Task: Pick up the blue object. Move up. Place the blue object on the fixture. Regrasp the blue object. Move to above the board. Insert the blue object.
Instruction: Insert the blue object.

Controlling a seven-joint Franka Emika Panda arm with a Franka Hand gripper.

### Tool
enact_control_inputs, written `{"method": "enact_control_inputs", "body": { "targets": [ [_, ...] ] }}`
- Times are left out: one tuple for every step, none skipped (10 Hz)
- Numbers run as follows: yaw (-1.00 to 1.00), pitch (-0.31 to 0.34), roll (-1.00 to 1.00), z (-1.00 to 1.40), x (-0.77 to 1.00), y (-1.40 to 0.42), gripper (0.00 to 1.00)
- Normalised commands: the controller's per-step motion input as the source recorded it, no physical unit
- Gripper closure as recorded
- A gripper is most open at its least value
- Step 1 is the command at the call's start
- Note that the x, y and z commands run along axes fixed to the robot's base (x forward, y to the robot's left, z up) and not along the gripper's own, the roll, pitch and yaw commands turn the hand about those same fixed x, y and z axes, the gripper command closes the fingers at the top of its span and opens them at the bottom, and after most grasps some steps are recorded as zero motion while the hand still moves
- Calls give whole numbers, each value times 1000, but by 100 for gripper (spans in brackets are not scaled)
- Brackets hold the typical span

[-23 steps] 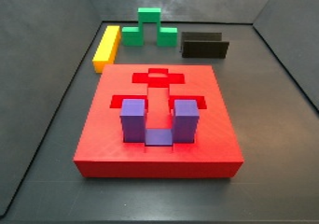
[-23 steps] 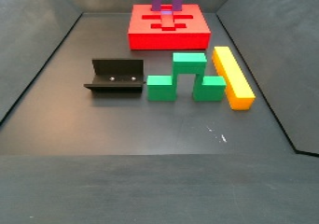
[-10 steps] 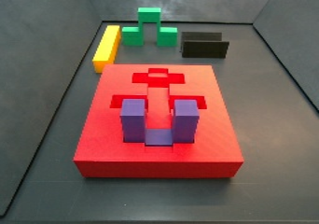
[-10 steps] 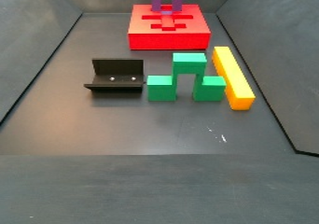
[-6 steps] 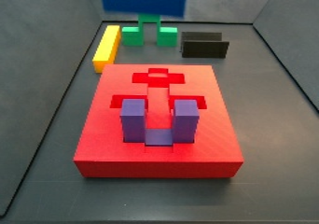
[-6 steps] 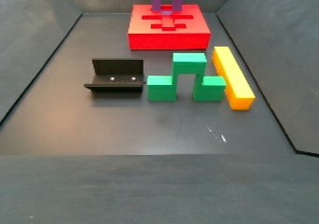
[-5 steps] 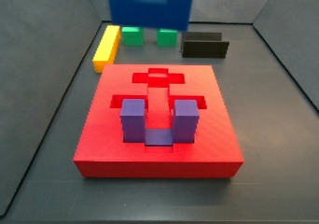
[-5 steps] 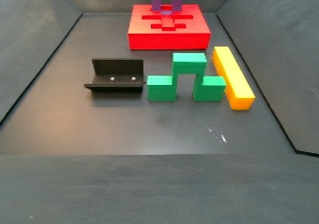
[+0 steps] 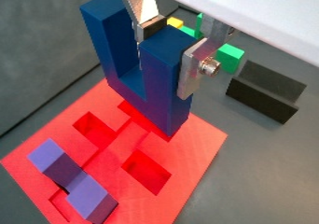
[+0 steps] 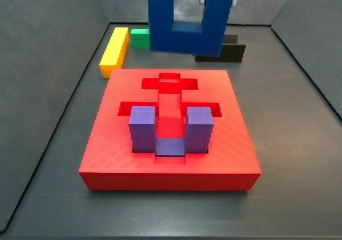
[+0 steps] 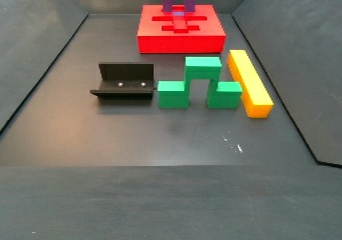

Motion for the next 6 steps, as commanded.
{"method": "enact_control_inputs", "body": {
  "targets": [
    [20,-393,-70,-191,-129,203,100],
    [100,-353,-100,-163,-137,411,100],
    [311,-351,-300,-134,-134,526,100],
    [346,-369,-199,-180,-260,391,100],
    [294,-347,0,-291,-191,83,100],
    [129,-214,100,-437,-100,-89,100]
  ]
}}
